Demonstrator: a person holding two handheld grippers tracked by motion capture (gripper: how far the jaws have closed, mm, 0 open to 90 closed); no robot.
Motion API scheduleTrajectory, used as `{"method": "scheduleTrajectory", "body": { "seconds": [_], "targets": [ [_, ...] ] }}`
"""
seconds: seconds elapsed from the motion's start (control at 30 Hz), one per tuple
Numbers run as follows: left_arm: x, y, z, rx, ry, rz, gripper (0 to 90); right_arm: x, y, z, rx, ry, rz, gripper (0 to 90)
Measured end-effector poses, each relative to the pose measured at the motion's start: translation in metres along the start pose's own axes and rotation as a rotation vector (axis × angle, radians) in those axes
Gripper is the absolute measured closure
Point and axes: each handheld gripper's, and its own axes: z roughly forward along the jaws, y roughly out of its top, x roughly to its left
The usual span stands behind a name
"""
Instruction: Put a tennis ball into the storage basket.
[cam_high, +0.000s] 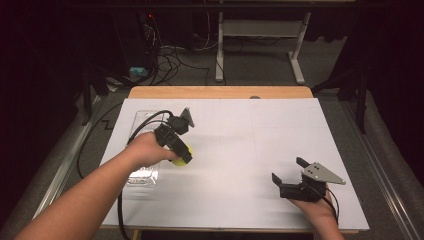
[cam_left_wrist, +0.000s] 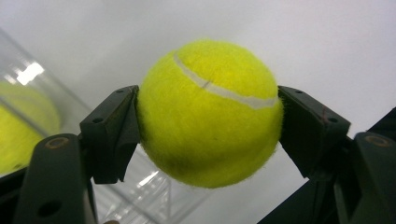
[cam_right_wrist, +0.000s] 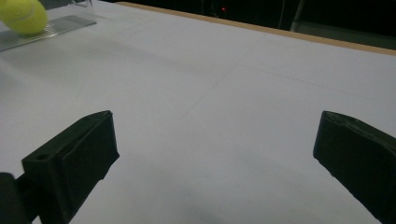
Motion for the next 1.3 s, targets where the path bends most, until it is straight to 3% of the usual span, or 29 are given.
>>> {"method": "scheduleTrajectory", "body": {
  "seconds": [0.33, 0.43, 0.73, 1.03, 1.3],
  "targets": [
    [0.031, -0.027, -0.020, -0.005, 0.053, -0.074, 26.8, -0.017, -0.008, -0.015, -0.001, -0.048, 0.019, 0.0],
    [0.047, -0.040, -0.026, -0.005, 0.077, -0.118, 26.8, -0.020, -0.010, -0.020, -0.002, -0.058, 0.026, 0.0],
    [0.074, -0.064, -0.035, -0.005, 0.106, -0.197, 26.8, -0.023, -0.010, -0.023, -0.004, -0.065, 0.032, 0.0],
    [0.079, -0.074, -0.029, 0.009, 0.099, -0.207, 26.7, -0.021, -0.012, -0.020, 0.012, -0.061, 0.025, 0.0],
    [0.079, -0.074, -0.011, 0.030, 0.093, -0.214, 26.6, -0.022, -0.012, -0.021, 0.010, -0.060, 0.028, 0.0]
  ]
}}
